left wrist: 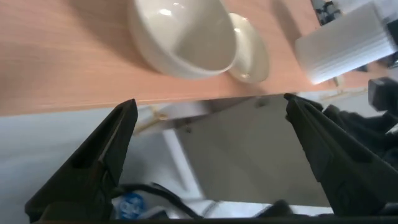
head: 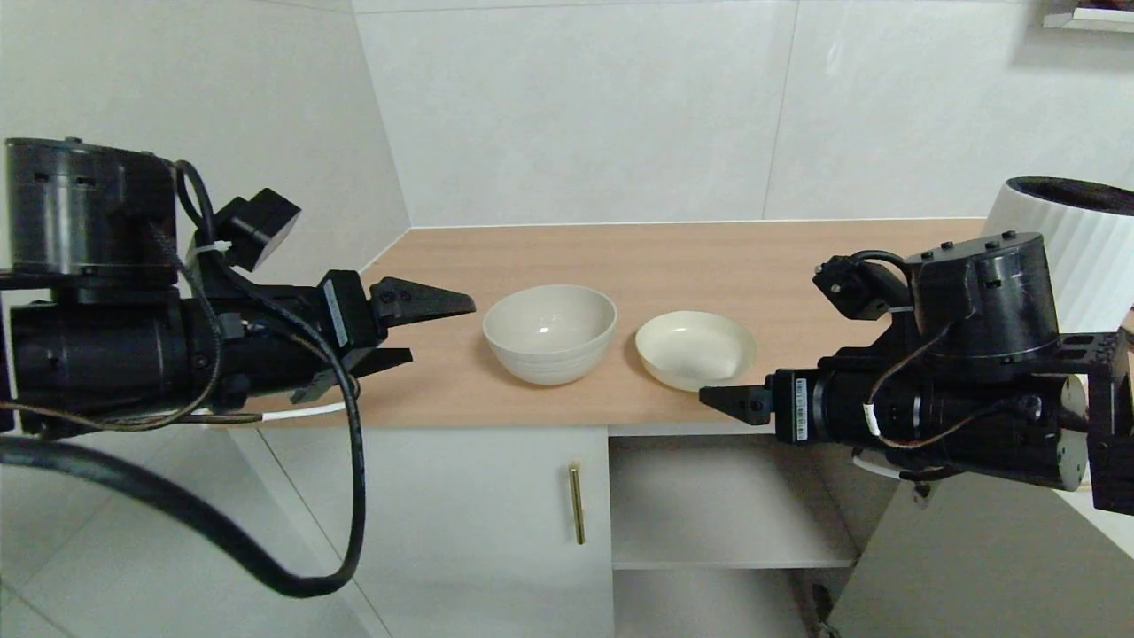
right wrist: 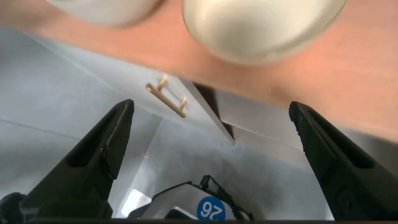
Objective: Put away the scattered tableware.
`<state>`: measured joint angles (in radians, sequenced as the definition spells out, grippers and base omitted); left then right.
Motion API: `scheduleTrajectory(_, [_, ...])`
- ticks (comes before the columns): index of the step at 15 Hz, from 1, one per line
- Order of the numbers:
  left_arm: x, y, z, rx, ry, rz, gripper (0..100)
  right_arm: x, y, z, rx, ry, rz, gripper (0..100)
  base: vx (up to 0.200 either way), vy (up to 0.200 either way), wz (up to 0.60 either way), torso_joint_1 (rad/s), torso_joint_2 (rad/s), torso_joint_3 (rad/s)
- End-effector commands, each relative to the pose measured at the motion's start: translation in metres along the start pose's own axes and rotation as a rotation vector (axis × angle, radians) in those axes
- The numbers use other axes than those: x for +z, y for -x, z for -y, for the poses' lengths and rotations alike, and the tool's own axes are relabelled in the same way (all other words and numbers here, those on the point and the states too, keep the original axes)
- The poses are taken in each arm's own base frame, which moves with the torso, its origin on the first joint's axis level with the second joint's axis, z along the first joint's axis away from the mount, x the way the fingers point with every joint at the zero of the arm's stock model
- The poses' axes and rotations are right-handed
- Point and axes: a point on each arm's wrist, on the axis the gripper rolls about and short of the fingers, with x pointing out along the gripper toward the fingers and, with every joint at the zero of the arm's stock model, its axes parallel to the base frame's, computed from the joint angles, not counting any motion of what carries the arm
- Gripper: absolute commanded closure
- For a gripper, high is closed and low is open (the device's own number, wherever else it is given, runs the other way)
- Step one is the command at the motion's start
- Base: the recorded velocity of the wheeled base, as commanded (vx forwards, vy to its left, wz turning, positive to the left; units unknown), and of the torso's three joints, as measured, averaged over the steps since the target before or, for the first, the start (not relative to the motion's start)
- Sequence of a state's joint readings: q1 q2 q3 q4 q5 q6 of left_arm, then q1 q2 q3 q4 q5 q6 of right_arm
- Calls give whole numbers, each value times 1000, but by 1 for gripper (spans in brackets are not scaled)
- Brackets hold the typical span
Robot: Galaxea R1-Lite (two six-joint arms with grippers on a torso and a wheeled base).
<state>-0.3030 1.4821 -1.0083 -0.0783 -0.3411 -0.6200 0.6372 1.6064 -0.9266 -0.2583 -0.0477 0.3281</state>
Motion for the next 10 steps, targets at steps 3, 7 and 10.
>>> scheduleTrajectory(3, [1, -36, -10, 76, 96, -31, 0, 0, -8, 4, -5, 4, 28, 0, 0, 0, 0, 139, -333, -191])
scheduleTrajectory(7, [2, -54, -18, 131, 160, -44, 0, 8, -18, 6, -26, -4, 42, 0, 0, 0, 0, 28, -43, -23])
scheduleTrajectory(10, [2, -71, -27, 202, 165, -24, 0, 18, -34, 12, -163, -58, 14, 0, 0, 0, 0, 0, 0, 0])
